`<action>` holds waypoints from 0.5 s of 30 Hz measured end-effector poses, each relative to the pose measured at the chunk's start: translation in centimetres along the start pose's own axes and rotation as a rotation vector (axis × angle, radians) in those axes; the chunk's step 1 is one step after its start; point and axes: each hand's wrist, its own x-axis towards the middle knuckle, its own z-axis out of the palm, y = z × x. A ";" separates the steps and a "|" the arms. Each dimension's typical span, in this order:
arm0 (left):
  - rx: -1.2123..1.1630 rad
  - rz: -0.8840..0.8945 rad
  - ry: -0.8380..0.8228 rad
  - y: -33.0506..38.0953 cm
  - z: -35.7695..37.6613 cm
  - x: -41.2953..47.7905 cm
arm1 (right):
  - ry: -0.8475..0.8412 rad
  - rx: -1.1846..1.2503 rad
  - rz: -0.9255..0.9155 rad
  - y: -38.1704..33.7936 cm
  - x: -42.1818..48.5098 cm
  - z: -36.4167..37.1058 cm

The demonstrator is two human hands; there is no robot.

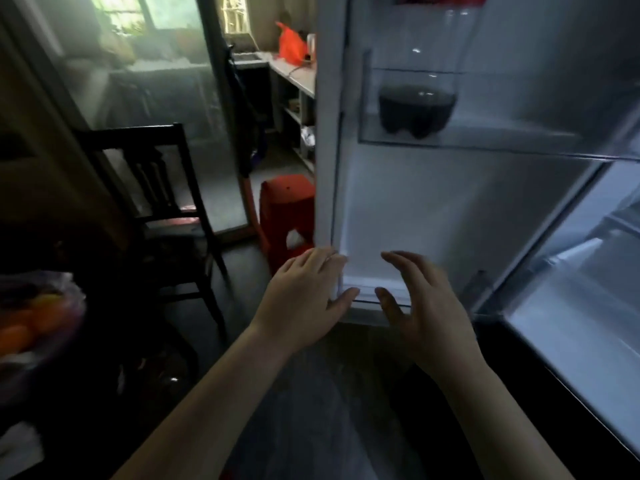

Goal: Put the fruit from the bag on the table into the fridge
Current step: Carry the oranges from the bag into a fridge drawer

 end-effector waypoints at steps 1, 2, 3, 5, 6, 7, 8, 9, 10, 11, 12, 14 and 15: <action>0.014 -0.031 0.013 -1.7 -0.5 -0.6 | -0.023 0.016 -0.029 -1.4 0.9 1.0; 0.023 -0.067 0.019 -3.5 -1.0 -1.2 | -0.047 0.033 -0.066 -2.8 1.8 2.1; 0.030 -0.103 0.021 -5.2 -1.4 -1.7 | -0.064 0.054 -0.107 -4.2 2.7 3.1; 0.039 -0.163 0.024 -8.3 -2.3 -2.9 | -0.084 0.101 -0.180 -6.9 4.4 5.0; 0.045 -0.195 0.036 -9.7 -2.8 -3.6 | -0.090 0.122 -0.217 -8.2 5.1 5.7; 0.056 -0.229 0.056 -11.0 -3.3 -4.2 | -0.096 0.141 -0.252 -9.4 5.8 6.6; 0.070 -0.260 0.080 -12.2 -3.8 -4.8 | -0.100 0.155 -0.288 -10.6 6.4 7.4; 0.087 -0.286 0.105 -13.3 -4.3 -5.5 | -0.106 0.165 -0.327 -11.7 7.0 8.2; 0.103 -0.315 0.122 -14.4 -4.7 -6.2 | -0.119 0.170 -0.366 -12.7 7.5 9.0; 0.117 -0.351 0.128 -15.5 -5.1 -6.9 | -0.131 0.173 -0.400 -13.7 8.1 9.8; 0.127 -0.393 0.131 -16.5 -5.4 -7.6 | -0.144 0.176 -0.432 -14.5 8.6 10.6; 0.142 -0.471 0.145 -18.6 -5.5 -9.0 | -0.177 0.207 -0.485 -16.0 9.7 12.3; 0.149 -0.511 0.148 -19.5 -5.5 -9.7 | -0.201 0.234 -0.505 -16.7 10.2 13.3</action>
